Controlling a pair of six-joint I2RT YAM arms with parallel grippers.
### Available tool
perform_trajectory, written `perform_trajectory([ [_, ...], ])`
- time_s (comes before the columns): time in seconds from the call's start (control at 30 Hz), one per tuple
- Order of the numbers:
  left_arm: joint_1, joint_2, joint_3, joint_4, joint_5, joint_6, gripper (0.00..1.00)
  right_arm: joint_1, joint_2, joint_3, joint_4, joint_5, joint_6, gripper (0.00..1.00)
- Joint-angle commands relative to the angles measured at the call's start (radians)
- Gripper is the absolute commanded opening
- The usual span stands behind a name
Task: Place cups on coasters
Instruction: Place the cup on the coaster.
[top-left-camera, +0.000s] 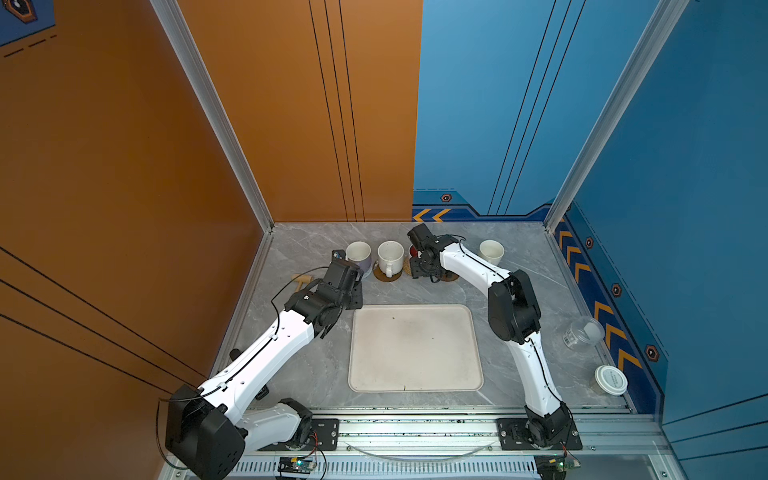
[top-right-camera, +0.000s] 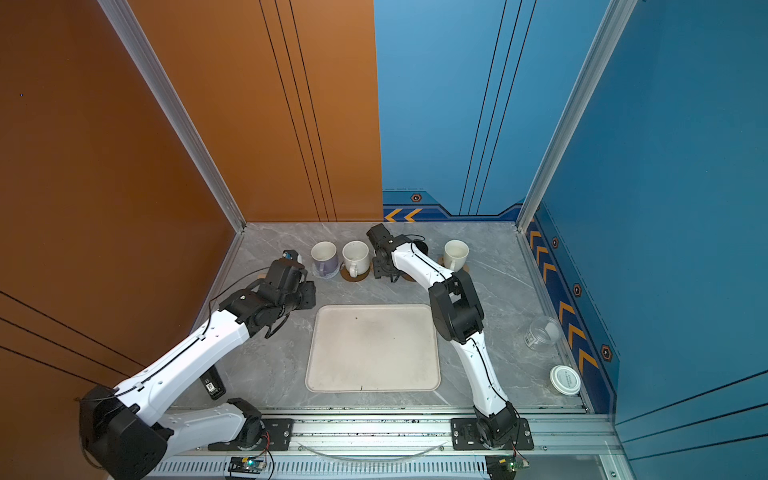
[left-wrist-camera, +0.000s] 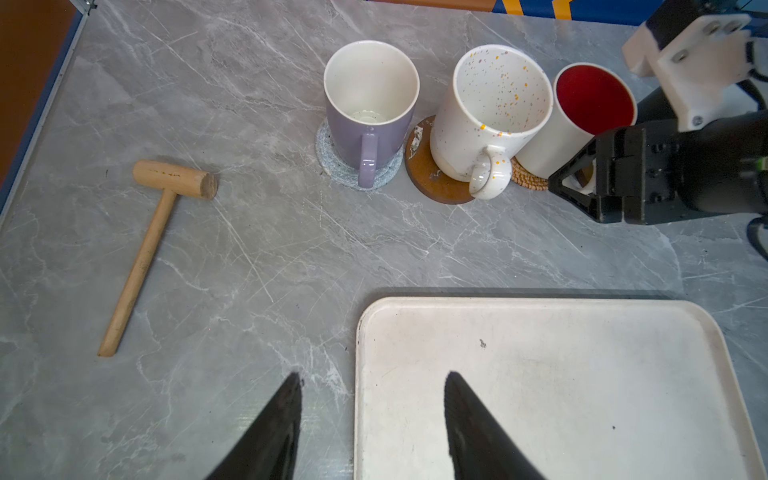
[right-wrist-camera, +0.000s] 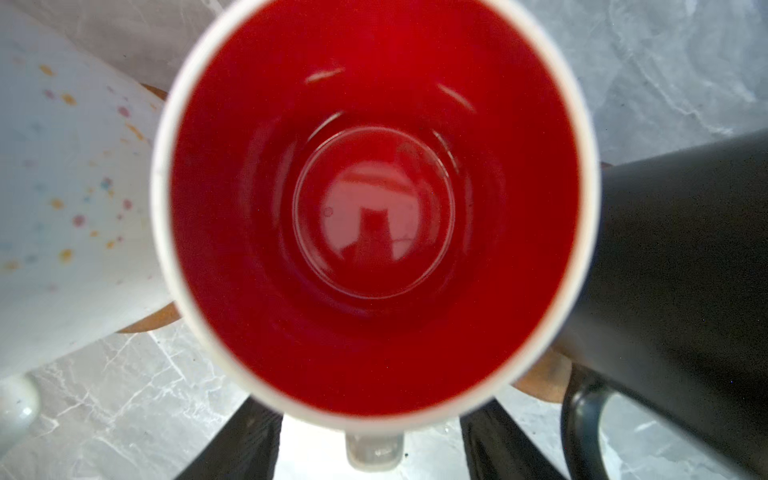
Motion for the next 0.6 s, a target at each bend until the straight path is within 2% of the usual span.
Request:
perform_trajectory([
  [0.0,0.010,-0.022,-0.016,-0.003,0.018,-0.001,0.56,0.012,-0.061,-0.030,-0.016,0.031,0.013,0.65],
  [0.57,0.009,-0.049,-0.037,-0.004,0.025,-0.005,0.56,0.050,-0.160,-0.169,-0.009,0.047,0.042,0.65],
])
